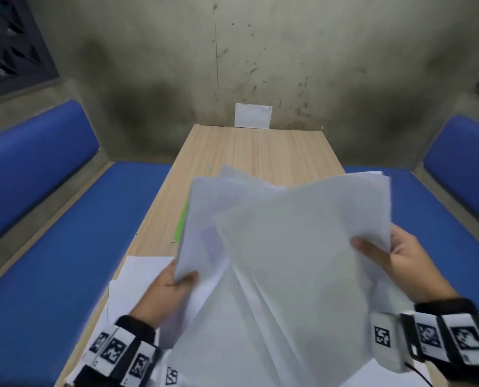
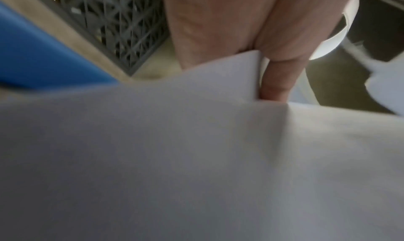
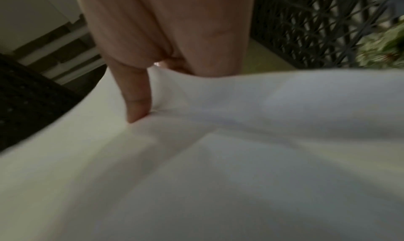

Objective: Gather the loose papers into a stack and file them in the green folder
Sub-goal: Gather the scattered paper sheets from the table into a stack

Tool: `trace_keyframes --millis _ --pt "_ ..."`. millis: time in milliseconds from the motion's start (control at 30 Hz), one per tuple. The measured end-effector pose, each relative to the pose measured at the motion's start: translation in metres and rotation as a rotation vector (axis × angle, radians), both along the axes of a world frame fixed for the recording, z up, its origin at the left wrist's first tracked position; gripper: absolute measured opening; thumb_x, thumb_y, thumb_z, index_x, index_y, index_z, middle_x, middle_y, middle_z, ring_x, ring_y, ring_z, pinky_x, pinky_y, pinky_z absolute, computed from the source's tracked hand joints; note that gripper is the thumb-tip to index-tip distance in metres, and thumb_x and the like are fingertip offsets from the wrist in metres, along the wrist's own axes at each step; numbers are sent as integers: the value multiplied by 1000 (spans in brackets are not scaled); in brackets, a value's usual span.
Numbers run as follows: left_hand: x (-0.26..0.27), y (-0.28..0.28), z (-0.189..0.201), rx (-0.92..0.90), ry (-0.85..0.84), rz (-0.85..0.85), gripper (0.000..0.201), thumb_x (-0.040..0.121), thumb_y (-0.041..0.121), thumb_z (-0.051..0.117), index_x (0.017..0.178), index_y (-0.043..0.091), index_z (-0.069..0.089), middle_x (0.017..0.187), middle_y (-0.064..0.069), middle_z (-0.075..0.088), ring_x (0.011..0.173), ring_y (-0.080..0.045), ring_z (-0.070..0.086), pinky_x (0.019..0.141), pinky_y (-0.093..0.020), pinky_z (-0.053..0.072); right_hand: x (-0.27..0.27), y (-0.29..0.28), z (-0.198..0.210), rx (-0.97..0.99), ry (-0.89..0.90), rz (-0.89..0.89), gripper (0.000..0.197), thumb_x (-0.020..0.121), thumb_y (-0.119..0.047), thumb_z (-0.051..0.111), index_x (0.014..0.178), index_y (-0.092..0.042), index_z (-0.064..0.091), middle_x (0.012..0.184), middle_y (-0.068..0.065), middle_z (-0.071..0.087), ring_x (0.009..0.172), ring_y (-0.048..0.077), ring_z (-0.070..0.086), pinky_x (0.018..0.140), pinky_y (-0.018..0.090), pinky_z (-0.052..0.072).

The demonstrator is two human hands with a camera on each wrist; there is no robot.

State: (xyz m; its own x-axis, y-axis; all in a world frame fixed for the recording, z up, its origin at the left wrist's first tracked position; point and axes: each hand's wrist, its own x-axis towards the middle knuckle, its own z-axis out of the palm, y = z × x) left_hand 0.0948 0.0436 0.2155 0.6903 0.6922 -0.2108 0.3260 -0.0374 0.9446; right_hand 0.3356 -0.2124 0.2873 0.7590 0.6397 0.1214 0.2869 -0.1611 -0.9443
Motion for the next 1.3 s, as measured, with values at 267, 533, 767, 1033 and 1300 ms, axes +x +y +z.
trace_keyframes --millis 267,533,767,1033,1300 --pt "10 -42 -17 -470 -133 -95 74 59 75 56 117 29 56 108 15 72 103 -2 65 93 -27 50 11 32 -24 -196 -239 -107 20 87 -12 64 72 -25 58 61 -9 60 58 13 49 55 25 38" --pt "11 -38 -28 -238 12 -62 74 39 54 81 96 10 68 89 -8 76 92 -30 70 78 -36 54 9 39 -22 -160 -229 -179 16 88 -15 63 74 -22 58 66 -3 57 62 15 51 53 24 36" --pt "4 -8 -23 -194 48 294 33 89 26 56 109 0 59 106 -21 67 97 -34 64 91 -43 50 24 16 -20 212 87 -392 11 90 -10 60 96 -16 66 77 -9 71 67 4 61 48 1 47" --pt "16 -20 -19 -191 -31 269 57 82 50 55 115 3 60 112 -12 67 108 -31 61 100 -43 45 -4 37 -71 185 532 -165 117 15 -58 89 117 -8 62 103 2 72 88 14 71 71 24 61" --pt "17 -37 -12 -203 -128 60 92 32 81 65 101 22 64 103 -1 71 100 -19 65 90 -35 51 -26 51 -84 167 641 -77 63 80 -17 72 136 -14 45 126 2 63 112 18 62 94 34 48"
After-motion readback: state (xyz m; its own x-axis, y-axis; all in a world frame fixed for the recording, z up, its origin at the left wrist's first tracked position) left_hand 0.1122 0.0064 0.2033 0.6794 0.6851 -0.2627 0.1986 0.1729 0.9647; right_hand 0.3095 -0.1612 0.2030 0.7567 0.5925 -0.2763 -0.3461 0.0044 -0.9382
